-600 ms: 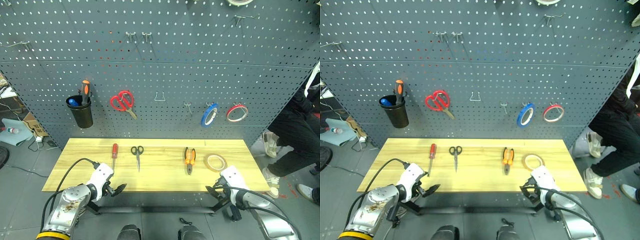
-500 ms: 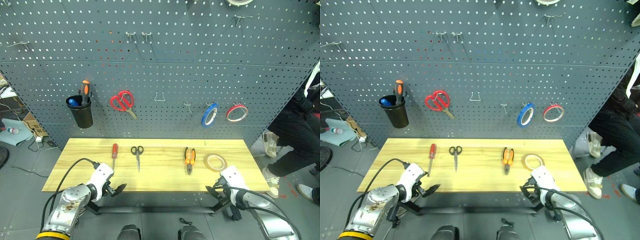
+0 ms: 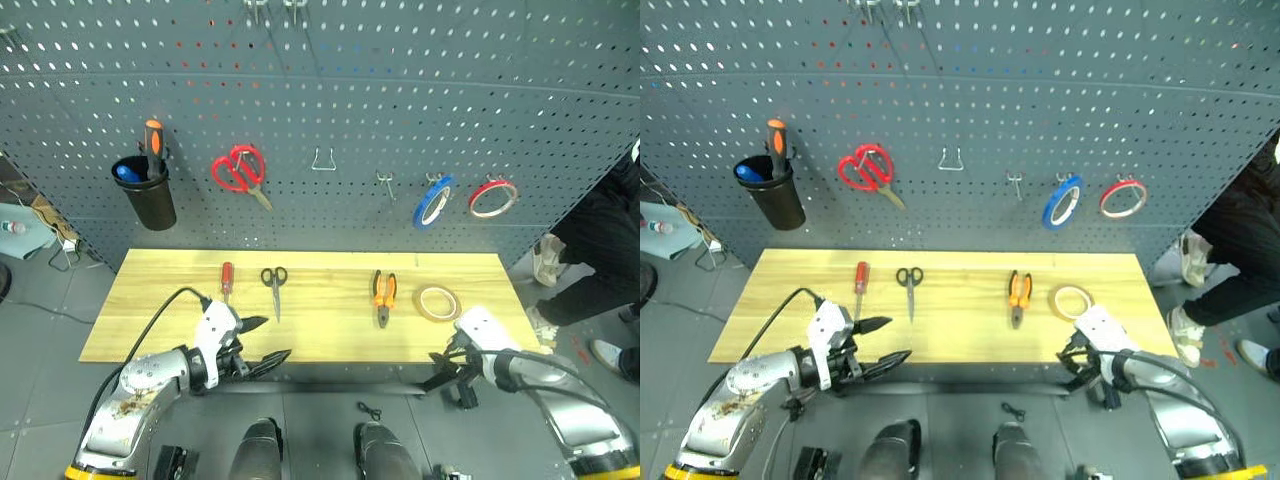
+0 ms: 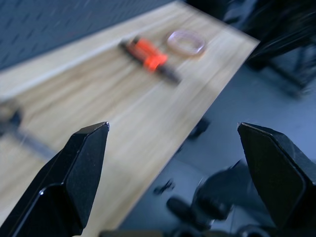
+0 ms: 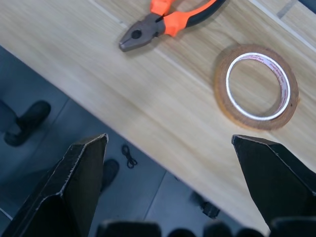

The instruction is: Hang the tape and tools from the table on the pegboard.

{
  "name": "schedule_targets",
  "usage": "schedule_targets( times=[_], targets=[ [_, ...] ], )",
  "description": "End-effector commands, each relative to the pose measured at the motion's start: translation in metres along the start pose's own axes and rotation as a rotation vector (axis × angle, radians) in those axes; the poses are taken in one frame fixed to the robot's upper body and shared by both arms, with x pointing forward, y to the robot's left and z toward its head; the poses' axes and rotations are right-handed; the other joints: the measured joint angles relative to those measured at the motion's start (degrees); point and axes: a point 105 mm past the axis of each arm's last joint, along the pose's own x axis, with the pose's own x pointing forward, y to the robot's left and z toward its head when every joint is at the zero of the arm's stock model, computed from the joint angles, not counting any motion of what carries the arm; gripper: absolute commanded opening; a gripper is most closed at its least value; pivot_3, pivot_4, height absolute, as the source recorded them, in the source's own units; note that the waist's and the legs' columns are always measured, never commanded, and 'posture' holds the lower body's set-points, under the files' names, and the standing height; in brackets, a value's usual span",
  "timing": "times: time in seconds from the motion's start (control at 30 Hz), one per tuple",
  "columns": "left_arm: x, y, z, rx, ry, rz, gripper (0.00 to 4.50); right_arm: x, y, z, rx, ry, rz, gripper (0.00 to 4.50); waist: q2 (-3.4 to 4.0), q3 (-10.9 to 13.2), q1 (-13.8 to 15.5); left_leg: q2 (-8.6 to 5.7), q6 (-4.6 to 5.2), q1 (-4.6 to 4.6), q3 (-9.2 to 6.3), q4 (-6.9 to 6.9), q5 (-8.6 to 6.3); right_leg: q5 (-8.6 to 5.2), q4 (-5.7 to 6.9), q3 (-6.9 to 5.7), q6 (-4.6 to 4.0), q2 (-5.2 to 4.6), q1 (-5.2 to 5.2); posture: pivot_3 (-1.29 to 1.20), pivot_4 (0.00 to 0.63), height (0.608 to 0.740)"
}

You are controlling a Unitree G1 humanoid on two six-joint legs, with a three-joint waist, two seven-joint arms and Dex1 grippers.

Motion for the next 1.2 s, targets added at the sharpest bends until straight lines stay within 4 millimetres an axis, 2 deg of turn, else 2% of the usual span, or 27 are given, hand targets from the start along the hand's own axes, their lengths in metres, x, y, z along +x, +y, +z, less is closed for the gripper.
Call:
schedule_targets(
  times=[0.03,0.1,0.17,0.33,0.5,0.7,0.97,1.07,1.2],
  targets=[
    [0.014,-0.014,0.031,0.045,-0.088,-0.112,4.43,-0.002,-0.02,0.007,-0.022,0.01,-0.013,4.5,-0.04,1.22,-0.08,-0.03,0.02,-0.06,-0.01,0.0,0.01,0.0,0.0,0.03,0.0,0.01,0.02,0.07,0.332,0.74],
    [0.021,-0.018,0.042,0.063,-0.115,-0.149,4.43,0.0,-0.029,0.013,-0.047,0.01,-0.007,4.5,-0.01,2.62,-0.2,-0.09,0.06,-0.31,-0.02,0.08,0.04,0.0,0.07,0.13,0.01,0.02,0.03,0.06,0.352,0.74],
    [0.029,-0.018,0.048,0.08,-0.145,-0.175,4.43,0.007,-0.038,0.019,-0.069,0.01,-0.004,4.5,-0.06,3.55,-0.55,-0.2,0.82,-0.55,-0.06,0.06,0.52,0.02,0.17,0.21,0.03,0.03,-0.04,0.06,0.367,0.74],
    [0.047,-0.017,0.053,0.118,-0.187,-0.228,4.43,0.03,-0.052,0.034,-0.101,-0.002,0.007,4.5,-0.1,5.84,-1.28,-0.34,0.96,-0.76,-0.46,-0.16,0.47,-0.05,0.56,0.19,0.6,0.13,-0.2,0.06,0.396,0.74],
    [0.055,-0.02,0.056,0.135,-0.209,-0.257,4.43,0.047,-0.056,0.048,-0.086,-0.021,0.029,4.5,0.08,7.22,-1.49,-0.39,1.09,-1.03,-0.86,-0.2,0.27,-0.13,0.72,-0.08,1.08,0.17,-0.27,0.06,0.41,0.74],
    [0.054,-0.028,0.064,0.144,-0.246,-0.295,4.43,0.061,-0.062,0.047,-0.029,0.001,0.034,4.5,0.19,8.54,-1.33,-0.66,1.09,-1.35,-1.08,-0.06,0.2,-0.15,0.7,-0.04,1.13,0.08,-0.33,0.08,0.425,0.74],
    [0.055,-0.028,0.076,0.145,-0.283,-0.301,4.43,0.072,-0.065,0.034,0.103,0.054,0.028,4.5,0.17,8.95,-1.35,-0.79,1.07,-1.44,-1.26,0.05,0.21,-0.28,0.7,-0.03,1.39,0.05,-0.23,0.1,0.433,0.74],
    [0.056,-0.029,0.076,0.144,-0.286,-0.299,4.5,0.073,-0.067,0.032,0.127,0.059,0.025,3.67,0.17,8.95,-1.37,-0.79,1.07,-1.44,-1.28,0.04,0.21,-0.28,0.7,-0.05,1.4,0.06,-0.23,0.1,0.428,0.74],
    [0.056,-0.03,0.077,0.144,-0.293,-0.293,4.5,0.075,-0.067,0.029,0.152,0.059,0.022,2.29,0.16,8.95,-1.39,-0.79,1.07,-1.44,-1.3,0.04,0.21,-0.29,0.69,-0.06,1.41,0.06,-0.21,0.1,0.42,0.74]
  ],
)
